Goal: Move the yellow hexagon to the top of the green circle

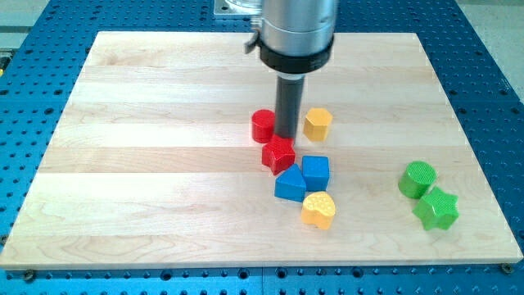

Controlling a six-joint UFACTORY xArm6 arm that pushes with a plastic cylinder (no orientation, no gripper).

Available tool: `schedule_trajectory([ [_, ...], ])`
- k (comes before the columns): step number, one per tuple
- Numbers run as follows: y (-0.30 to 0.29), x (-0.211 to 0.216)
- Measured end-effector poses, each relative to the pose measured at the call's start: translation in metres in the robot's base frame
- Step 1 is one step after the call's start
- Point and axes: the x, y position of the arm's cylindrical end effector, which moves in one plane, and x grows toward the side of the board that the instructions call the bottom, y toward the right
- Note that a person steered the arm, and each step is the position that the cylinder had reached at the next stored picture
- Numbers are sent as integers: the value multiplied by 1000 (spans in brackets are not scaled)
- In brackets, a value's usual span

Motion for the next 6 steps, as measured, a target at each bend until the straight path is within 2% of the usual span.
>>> schedule_trajectory([
  [1, 20, -17],
  [2, 92, -50],
  [3, 98, -43],
  [4, 95, 1],
  [5, 132, 6],
  [6, 134, 31],
])
